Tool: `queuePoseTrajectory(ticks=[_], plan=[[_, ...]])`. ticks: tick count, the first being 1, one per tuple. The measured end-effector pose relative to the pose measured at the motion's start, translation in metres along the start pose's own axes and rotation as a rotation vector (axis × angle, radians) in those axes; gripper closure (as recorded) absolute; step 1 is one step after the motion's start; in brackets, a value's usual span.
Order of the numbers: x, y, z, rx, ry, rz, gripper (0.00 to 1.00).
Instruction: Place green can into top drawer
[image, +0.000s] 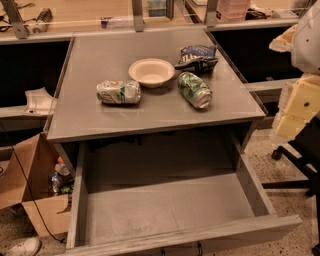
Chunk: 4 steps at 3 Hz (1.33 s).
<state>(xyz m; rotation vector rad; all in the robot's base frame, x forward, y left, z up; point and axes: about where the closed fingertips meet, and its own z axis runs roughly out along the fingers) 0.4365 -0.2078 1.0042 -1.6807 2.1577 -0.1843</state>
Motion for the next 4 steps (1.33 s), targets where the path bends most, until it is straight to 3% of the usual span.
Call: queuePoseTrajectory(ticks=[3, 4], plan=[[-0.009, -0.012, 0.023, -0.019, 0.007, 0.018, 0.0], [-0.008, -0.028, 0.068, -0.065, 0.072, 0.039, 0.0]])
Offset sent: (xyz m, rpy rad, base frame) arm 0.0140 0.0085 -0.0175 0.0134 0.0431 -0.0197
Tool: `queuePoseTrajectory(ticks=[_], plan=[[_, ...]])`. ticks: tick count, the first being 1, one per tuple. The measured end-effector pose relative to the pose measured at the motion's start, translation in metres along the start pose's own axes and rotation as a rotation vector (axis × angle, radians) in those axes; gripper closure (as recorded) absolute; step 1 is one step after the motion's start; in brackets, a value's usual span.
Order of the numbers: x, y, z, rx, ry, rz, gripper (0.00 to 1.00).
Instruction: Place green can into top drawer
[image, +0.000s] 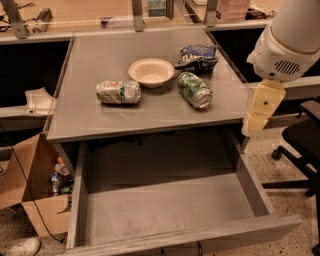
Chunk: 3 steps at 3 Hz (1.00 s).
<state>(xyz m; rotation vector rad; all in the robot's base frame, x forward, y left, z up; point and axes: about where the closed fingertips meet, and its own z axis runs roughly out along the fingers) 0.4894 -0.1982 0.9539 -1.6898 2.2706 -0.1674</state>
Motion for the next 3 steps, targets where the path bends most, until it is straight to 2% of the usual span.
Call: queuePoseTrajectory(ticks=[1, 2, 3], plan=[[0.0, 0.0, 0.0, 0.0, 0.0, 0.0, 0.0], [-0.004, -0.016, 0.012, -0.035, 0.007, 0.0, 0.0], [-0.015, -0.045, 0.017, -0.055, 0.024, -0.009, 0.0]])
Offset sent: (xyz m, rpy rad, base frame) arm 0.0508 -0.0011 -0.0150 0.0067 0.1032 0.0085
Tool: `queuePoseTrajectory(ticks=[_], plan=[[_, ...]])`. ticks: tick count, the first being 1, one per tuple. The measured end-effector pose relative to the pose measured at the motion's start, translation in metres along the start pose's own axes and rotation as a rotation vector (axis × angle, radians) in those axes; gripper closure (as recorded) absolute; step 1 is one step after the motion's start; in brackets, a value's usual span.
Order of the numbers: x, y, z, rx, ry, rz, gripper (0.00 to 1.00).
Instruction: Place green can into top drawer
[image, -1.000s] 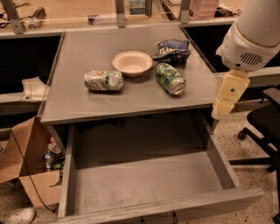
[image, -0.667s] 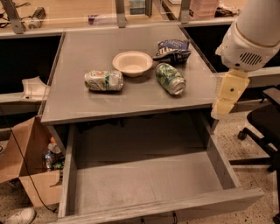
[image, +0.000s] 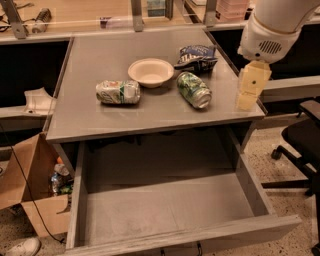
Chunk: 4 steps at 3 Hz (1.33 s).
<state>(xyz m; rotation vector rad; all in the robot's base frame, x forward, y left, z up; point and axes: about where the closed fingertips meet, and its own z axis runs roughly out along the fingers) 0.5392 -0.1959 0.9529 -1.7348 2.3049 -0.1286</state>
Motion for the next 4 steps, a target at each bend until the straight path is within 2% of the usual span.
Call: queuePoseTrajectory(ticks=[1, 2, 4], plan=[[0.0, 0.0, 0.0, 0.0, 0.0, 0.0, 0.0], [-0.01, -0.015, 0.008, -0.015, -0.004, 0.03, 0.0], [-0.019, -0.041, 0.019, -0.019, 0.074, 0.104, 0.0]])
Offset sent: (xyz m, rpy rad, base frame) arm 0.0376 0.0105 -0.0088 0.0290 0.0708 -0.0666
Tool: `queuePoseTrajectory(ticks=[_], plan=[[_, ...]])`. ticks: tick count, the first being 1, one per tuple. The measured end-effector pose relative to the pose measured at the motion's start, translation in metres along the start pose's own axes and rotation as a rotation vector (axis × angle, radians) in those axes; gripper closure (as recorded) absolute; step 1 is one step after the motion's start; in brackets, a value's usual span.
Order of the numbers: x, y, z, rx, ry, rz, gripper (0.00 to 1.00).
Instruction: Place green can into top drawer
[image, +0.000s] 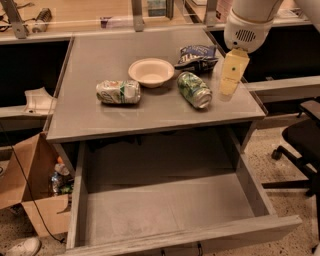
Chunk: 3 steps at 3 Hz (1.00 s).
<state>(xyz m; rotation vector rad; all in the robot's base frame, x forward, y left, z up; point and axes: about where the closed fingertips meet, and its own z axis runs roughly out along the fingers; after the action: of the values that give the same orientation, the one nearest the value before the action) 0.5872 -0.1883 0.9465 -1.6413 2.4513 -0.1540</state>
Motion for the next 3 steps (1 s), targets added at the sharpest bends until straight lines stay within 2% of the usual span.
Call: queuePoseTrajectory(ticks=[1, 2, 3], plan=[[-0.005, -0.004, 0.0, 0.019, -0.02, -0.003, 0.0], [-0.003, -0.014, 0.01, -0.001, -0.008, 0.035, 0.0], [0.009, -0.025, 0.019, -0.002, 0.034, 0.111, 0.0]])
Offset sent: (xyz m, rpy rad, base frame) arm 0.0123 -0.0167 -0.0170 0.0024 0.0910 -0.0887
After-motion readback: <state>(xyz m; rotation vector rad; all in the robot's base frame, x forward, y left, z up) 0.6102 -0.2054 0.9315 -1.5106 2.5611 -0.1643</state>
